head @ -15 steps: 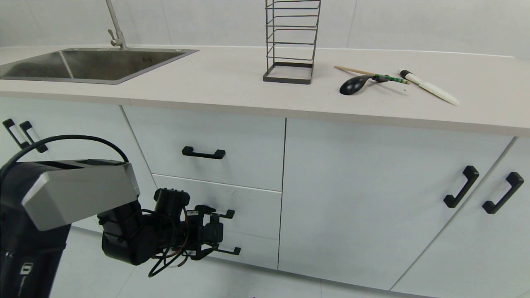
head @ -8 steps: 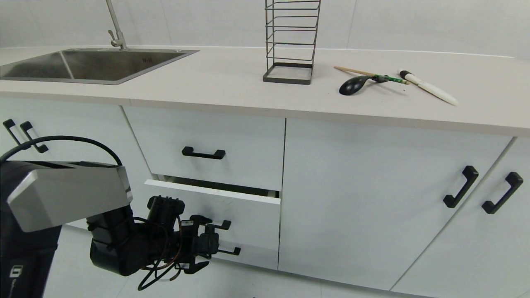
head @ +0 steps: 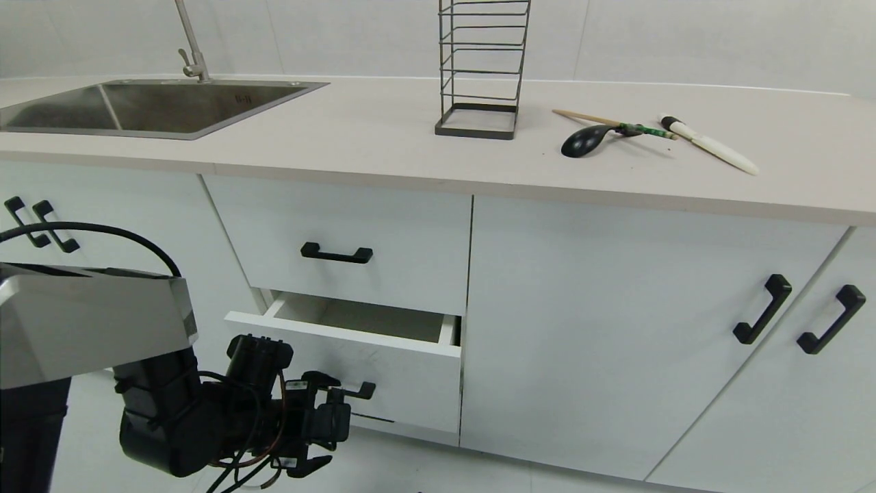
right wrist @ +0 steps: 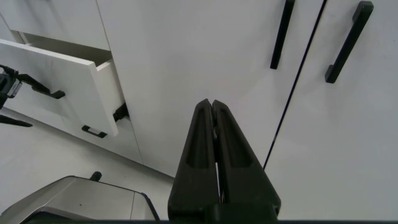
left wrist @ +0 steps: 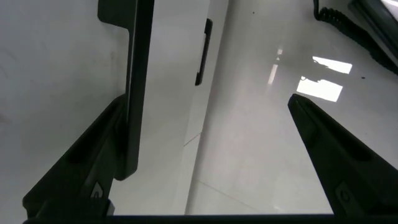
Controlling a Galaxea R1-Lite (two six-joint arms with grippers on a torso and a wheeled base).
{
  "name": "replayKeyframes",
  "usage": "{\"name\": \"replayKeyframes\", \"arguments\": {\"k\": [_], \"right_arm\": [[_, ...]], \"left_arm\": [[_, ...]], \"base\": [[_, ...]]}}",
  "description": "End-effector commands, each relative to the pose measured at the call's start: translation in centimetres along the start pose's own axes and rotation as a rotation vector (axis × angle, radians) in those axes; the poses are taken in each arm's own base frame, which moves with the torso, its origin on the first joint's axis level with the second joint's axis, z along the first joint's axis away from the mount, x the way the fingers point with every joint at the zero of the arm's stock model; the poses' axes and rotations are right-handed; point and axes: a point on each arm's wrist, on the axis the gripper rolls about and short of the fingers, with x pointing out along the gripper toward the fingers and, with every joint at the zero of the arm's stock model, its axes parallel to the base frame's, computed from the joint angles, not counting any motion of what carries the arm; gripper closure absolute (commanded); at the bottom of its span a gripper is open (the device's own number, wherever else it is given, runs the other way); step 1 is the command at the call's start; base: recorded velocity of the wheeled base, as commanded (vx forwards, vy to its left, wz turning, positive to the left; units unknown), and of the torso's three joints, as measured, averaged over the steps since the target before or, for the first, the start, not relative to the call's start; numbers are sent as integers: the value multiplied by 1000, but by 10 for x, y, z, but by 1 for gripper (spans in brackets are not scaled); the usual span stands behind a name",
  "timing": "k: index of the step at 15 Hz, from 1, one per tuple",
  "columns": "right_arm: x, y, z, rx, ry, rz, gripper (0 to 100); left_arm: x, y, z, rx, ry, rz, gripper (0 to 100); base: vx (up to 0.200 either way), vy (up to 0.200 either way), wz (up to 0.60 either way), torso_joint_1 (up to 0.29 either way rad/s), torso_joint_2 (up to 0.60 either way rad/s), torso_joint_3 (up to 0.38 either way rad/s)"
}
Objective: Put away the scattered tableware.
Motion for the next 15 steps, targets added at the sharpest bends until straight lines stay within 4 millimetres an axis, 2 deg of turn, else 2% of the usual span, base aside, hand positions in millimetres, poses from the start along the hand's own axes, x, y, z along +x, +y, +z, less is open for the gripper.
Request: {"name": "replayKeyframes", "arguments": {"k": [1, 8, 13, 15], "right_arm": [[0, 0, 0, -1, 1, 1, 100], [0, 0, 0, -1, 1, 0, 100], [0, 0, 0, -2, 1, 0, 100], [0, 0, 0, -2, 1, 1, 100]], "left_arm": [[-14, 0, 5, 11, -9, 23, 0], [-65, -26, 17, 19, -38, 20, 0], [-101, -23, 32, 64, -103, 138, 0], [-108, -20, 43, 109, -145, 172, 0]], "base": [[0, 0, 0, 0, 0, 0], [0, 0, 0, 0, 0, 0], [0, 0, 0, 0, 0, 0], [0, 0, 0, 0, 0, 0]]}}
